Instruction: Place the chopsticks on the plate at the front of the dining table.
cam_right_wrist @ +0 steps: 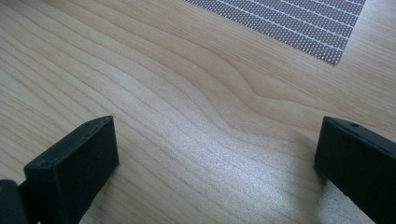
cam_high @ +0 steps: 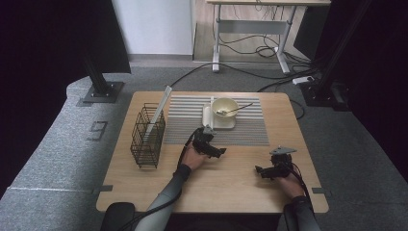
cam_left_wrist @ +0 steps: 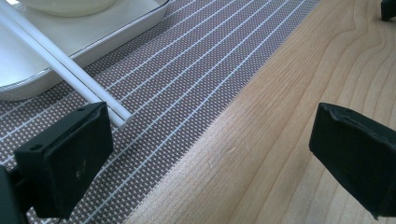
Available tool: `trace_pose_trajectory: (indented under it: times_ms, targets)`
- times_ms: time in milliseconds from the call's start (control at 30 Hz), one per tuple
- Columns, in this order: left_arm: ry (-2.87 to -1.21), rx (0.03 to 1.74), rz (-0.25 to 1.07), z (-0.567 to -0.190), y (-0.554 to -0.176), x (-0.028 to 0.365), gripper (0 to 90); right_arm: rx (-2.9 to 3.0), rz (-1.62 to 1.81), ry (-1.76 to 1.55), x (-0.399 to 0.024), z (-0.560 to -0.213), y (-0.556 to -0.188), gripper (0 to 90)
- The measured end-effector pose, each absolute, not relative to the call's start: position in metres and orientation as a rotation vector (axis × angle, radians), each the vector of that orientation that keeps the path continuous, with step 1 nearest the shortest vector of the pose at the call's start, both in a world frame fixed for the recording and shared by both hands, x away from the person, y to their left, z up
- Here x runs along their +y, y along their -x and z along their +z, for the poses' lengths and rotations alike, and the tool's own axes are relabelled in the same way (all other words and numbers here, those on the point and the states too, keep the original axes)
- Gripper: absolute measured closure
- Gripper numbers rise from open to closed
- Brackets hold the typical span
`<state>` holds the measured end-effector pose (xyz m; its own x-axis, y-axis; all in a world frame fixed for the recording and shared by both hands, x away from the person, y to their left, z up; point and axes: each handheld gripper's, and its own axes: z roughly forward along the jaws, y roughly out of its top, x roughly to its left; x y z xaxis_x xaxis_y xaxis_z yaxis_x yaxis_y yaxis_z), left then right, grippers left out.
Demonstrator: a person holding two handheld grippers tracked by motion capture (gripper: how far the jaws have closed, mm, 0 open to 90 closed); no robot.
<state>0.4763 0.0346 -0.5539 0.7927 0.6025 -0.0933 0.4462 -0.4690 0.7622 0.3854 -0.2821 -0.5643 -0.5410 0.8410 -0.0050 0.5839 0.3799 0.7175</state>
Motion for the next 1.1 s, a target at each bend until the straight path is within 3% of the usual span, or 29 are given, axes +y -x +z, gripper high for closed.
trace_pose_trajectory:
  times_ms: [733,1100]
  targets:
    - [-2.149,0.776,0.268,-0.551,-0.472,0.038,0.0,2.277,0.958,-1.238,-0.282,-0.564,-0.385,0.0]
    - [-2.127,0.771,0.330,-0.529,-0.457,0.053,0.0,2.275,0.958,-1.238,-0.282,-0.564,-0.385,0.0]
